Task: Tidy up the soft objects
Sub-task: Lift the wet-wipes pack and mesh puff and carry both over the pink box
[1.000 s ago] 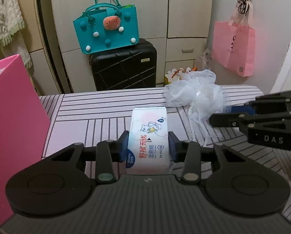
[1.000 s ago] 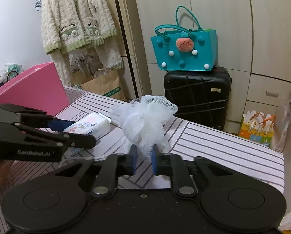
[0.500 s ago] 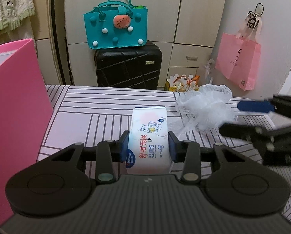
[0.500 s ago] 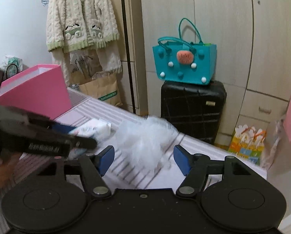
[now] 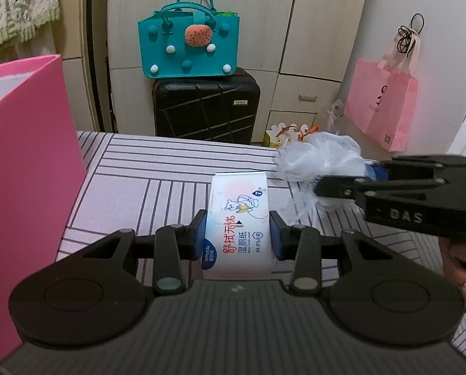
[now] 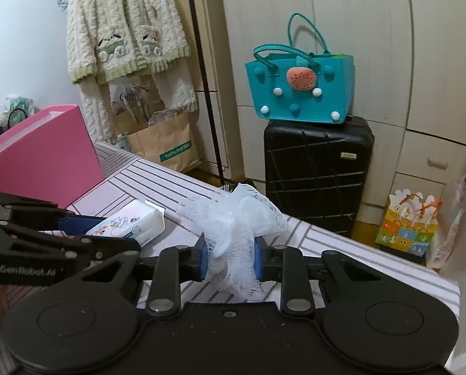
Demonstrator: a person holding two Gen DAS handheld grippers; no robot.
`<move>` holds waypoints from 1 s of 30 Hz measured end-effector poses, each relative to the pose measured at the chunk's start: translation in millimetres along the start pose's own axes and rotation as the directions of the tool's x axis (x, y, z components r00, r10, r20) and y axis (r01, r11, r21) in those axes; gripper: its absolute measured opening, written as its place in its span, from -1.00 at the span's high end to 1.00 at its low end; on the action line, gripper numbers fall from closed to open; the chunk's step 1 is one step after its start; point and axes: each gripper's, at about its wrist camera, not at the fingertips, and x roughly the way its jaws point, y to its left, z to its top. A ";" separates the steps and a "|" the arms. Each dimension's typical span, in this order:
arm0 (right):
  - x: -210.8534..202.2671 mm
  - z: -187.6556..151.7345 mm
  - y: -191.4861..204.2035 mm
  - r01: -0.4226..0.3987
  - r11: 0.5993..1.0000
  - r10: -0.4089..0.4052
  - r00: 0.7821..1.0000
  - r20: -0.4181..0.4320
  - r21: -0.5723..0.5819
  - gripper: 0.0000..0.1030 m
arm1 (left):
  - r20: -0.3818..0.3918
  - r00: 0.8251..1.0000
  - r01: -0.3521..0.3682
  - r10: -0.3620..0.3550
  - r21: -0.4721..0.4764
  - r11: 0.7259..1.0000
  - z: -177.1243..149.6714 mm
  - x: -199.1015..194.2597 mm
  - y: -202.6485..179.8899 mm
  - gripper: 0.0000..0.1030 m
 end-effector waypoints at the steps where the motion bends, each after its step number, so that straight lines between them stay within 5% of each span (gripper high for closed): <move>1: -3.9 -1.7 0.1 0.009 1.000 -0.009 1.000 0.001 0.009 0.40 | -0.003 1.000 0.005 -0.005 -0.006 1.000 0.2 -1.1 1.1 0.24; 16: -72.1 -19.0 28.4 -0.011 0.991 0.016 0.999 -0.038 0.133 0.38 | 0.005 0.992 0.124 -0.124 -0.042 0.991 -12.8 -63.4 3.3 0.24; 21: -83.2 -26.8 41.1 -0.008 0.979 0.039 0.989 -0.145 0.206 0.35 | -0.034 0.975 0.212 -0.218 -0.124 0.969 -22.5 -84.8 16.2 0.24; 30: -109.1 -41.6 68.6 -0.097 0.951 0.153 0.973 -0.175 0.293 0.35 | -0.085 0.951 0.284 -0.298 -0.145 0.948 -45.9 -131.3 28.4 0.24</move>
